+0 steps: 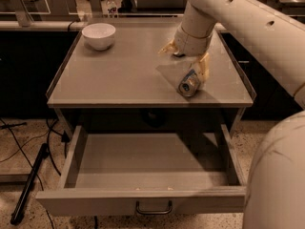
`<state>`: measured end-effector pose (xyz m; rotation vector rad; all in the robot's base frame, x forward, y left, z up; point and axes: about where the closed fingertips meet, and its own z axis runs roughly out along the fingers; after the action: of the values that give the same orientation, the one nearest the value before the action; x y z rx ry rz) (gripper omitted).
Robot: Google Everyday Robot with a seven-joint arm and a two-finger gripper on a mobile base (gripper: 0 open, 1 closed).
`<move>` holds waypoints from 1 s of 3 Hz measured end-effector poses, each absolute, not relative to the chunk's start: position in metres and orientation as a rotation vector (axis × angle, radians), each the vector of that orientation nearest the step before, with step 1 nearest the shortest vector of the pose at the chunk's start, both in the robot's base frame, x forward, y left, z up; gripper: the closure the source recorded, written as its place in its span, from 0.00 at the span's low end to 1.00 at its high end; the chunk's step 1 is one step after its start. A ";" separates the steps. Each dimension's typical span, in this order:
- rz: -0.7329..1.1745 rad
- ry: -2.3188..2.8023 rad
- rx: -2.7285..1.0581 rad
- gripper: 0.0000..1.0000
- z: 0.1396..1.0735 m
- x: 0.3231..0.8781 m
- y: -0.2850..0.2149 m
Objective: Place redbull can into top drawer
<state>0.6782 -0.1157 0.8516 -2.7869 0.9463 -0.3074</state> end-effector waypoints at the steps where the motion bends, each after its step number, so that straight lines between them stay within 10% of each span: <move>1: -0.335 1.025 -2.811 0.10 0.847 0.683 -0.140; 3: -0.362 1.112 -2.879 0.13 0.843 0.675 -0.179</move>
Offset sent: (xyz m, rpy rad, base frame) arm 0.0036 -0.0621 -0.0047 -0.1182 0.0134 -0.1213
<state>0.6750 -0.1790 0.8430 -2.8788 1.1122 -0.3619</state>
